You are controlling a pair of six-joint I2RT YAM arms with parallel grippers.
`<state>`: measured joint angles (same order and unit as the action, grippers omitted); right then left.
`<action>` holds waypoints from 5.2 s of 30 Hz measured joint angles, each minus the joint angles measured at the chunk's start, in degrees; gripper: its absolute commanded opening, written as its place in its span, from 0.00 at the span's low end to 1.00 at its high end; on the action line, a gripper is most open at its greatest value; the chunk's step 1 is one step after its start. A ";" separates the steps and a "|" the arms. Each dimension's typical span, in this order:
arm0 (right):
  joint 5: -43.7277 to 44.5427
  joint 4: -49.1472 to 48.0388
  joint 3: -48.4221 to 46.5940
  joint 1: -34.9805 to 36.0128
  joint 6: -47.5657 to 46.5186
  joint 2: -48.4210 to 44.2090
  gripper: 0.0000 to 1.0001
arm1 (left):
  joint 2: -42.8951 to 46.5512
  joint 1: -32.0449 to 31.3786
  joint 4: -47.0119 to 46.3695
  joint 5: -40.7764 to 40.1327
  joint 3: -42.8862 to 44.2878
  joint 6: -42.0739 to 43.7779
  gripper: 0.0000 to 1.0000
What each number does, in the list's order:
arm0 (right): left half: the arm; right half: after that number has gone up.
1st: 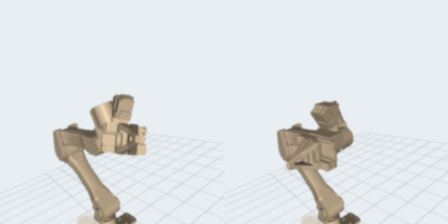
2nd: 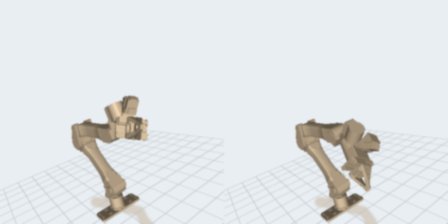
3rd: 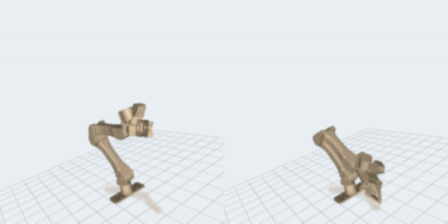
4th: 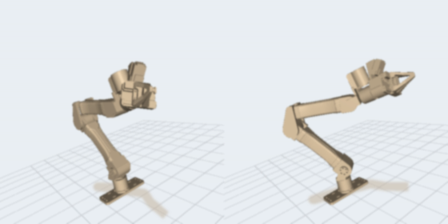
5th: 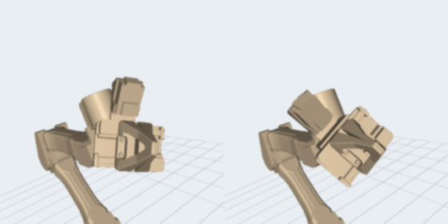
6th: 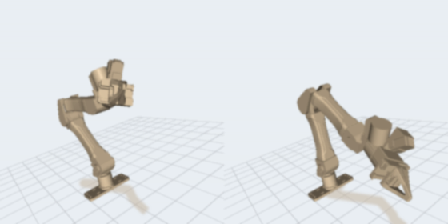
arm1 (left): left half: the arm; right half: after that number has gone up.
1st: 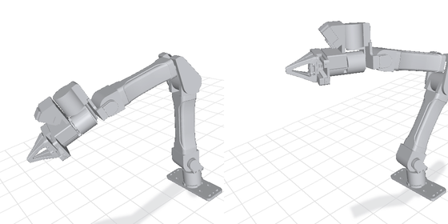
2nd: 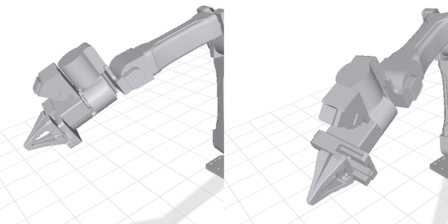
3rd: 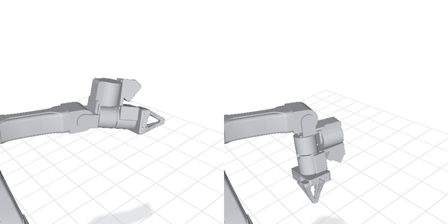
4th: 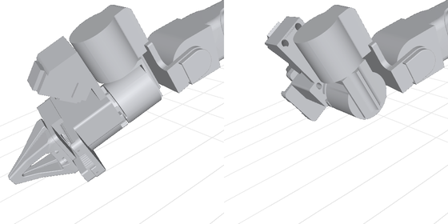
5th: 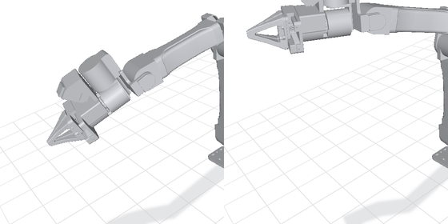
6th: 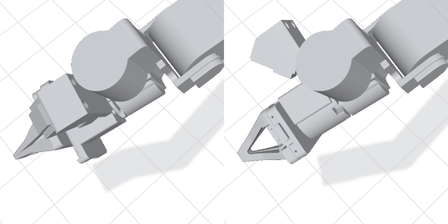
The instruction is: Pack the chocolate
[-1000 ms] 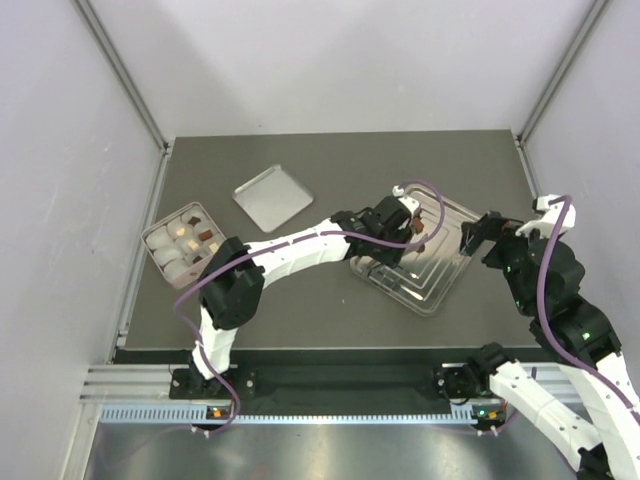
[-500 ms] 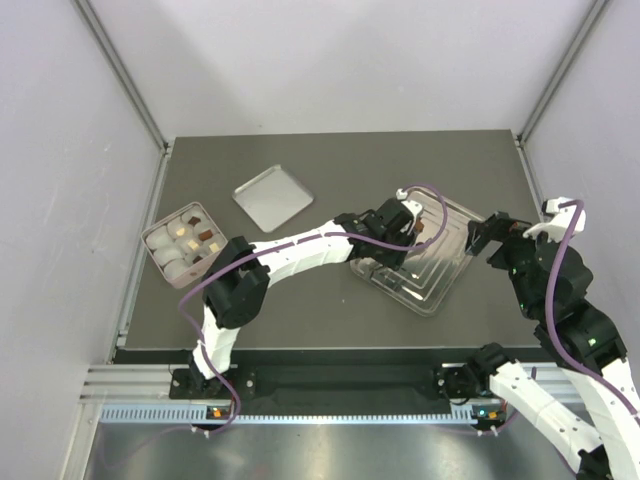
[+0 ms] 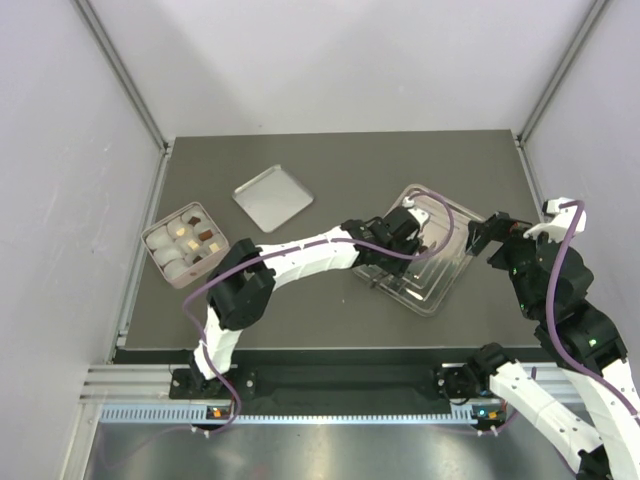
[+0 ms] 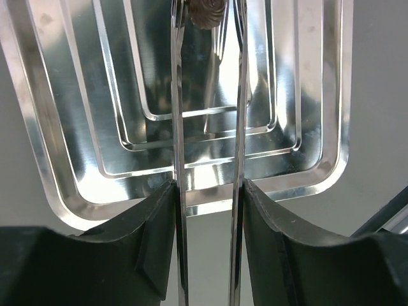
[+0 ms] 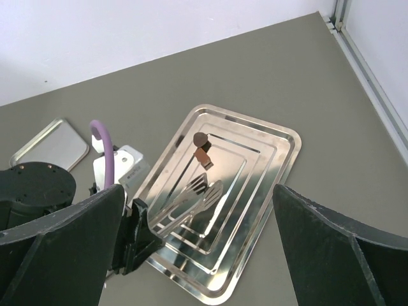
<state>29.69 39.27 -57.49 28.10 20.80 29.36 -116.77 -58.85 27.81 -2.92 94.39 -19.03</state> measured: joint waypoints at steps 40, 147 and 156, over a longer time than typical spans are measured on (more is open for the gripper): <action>-0.26 0.26 0.00 0.00 1.01 -1.97 1.00 | -0.98 -3.13 0.33 -4.61 -1.53 1.14 0.36; -16.46 -2.34 -0.44 0.02 1.27 2.25 1.00 | 38.84 68.78 14.43 -14.88 -29.38 -4.07 0.46; -15.04 -2.23 -0.44 0.02 1.66 2.23 1.00 | 42.25 55.36 11.74 -0.83 -22.99 -2.95 0.46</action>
<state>14.66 37.04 -57.93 28.12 22.46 31.59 -74.52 -3.49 39.55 -3.75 71.40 -21.98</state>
